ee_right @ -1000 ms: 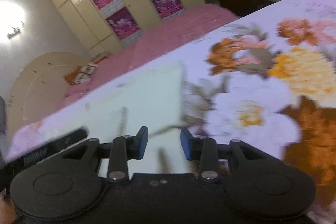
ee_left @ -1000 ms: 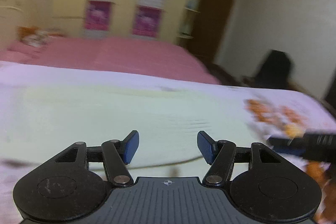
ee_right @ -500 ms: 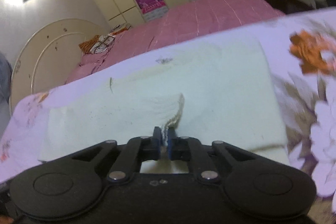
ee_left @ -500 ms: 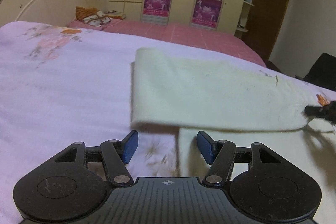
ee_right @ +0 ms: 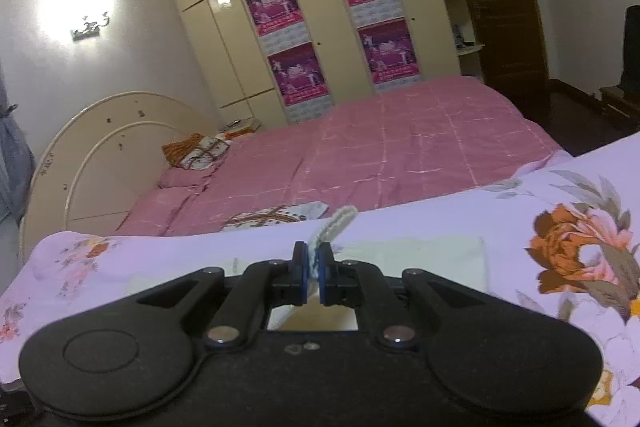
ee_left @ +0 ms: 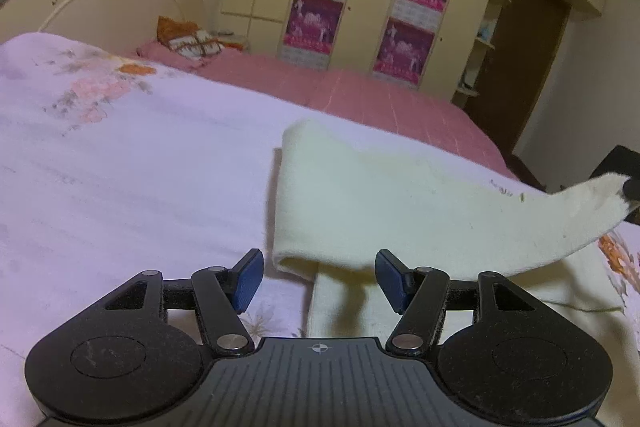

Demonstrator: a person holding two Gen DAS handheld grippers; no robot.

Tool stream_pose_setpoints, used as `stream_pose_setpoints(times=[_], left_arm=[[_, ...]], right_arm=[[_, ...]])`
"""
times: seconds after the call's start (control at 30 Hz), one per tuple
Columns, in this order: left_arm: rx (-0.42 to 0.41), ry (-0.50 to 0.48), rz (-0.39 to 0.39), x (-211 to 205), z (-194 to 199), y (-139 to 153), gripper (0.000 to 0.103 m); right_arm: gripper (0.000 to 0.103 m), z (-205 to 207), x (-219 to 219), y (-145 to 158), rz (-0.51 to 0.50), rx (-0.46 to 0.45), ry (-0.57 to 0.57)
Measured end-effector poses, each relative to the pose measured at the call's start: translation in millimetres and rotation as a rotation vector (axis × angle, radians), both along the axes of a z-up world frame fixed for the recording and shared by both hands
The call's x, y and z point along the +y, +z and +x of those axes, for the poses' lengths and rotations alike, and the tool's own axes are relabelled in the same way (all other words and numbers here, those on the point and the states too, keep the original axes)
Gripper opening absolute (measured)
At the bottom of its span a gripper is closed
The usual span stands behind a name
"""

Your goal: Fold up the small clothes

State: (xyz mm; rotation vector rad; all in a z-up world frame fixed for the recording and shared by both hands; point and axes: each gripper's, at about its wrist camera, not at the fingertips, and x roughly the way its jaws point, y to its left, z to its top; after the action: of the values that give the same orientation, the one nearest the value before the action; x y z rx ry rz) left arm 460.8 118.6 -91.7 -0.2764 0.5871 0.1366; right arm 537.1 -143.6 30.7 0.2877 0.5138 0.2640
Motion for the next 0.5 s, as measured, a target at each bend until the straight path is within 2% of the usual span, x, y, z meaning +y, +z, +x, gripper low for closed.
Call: stream_pose_setpoints(times=[0.2,0.3,0.37,0.43,0.5], left_arm=[[0.032,-0.053,0.05,0.2,17.7,-4.4,0.062],[0.001,-0.102,0.065,-5.0,12.7,1.0,0.062],[0.008,-0.114,0.078,-7.7,10.7,-0.4,0.062],[0.019,-0.102,0.062,-5.7,11.0,-3.6,0.062],[-0.012,-0.082,0.019,-0.3,9.1,-1.8,0.062]], right_arm=[[0.006,-4.7,-9.9,-11.7,-0.01,0.011,-0.029],[0.006,-6.3,-17.2,-14.1,-0.011,0.015,-0.044],[0.006,-7.1,-23.0,-14.9,-0.019,0.014,-0.055],[0.006,-7.0,-29.6,-15.4,-0.014,0.016,-0.069],[0.006,-6.5,-34.8,-16.1,-0.014,0.018,-0.085]])
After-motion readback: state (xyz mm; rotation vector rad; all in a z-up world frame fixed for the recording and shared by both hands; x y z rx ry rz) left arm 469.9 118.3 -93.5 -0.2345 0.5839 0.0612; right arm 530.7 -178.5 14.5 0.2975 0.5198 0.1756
